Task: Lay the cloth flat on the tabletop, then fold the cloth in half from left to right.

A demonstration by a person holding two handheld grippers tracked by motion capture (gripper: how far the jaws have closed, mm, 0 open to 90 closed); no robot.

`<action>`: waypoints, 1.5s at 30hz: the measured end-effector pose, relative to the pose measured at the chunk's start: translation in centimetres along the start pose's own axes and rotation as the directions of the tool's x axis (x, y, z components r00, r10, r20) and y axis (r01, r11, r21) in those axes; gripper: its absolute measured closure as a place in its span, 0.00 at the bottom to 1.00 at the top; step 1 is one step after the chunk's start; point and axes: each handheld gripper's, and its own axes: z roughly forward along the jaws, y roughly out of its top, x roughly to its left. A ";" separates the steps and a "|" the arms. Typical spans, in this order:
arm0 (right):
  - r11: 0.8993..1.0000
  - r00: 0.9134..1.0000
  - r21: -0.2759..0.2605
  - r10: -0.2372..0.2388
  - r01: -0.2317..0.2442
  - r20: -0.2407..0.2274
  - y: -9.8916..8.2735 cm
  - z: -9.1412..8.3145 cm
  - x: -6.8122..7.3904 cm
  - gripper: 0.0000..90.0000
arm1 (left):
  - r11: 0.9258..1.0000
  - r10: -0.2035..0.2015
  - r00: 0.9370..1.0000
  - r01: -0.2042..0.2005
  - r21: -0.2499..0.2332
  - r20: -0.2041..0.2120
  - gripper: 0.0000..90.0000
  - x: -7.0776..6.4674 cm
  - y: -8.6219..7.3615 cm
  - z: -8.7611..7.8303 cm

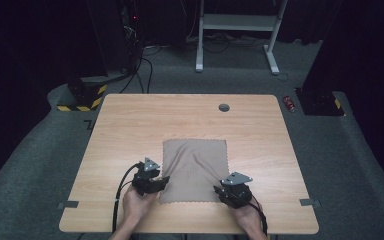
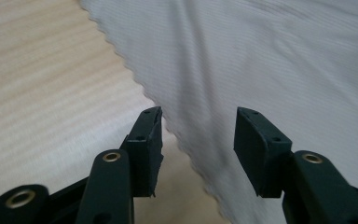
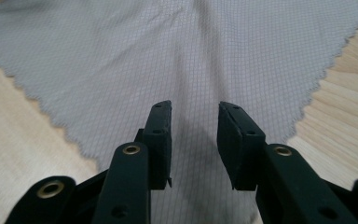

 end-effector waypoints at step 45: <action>0.998 0.999 -0.063 0.031 -0.032 -0.026 -0.4 -0.4 0.0 0.66 | 0.994 -0.051 0.998 0.053 -0.091 0.024 0.38 1.9 -1.9 -0.5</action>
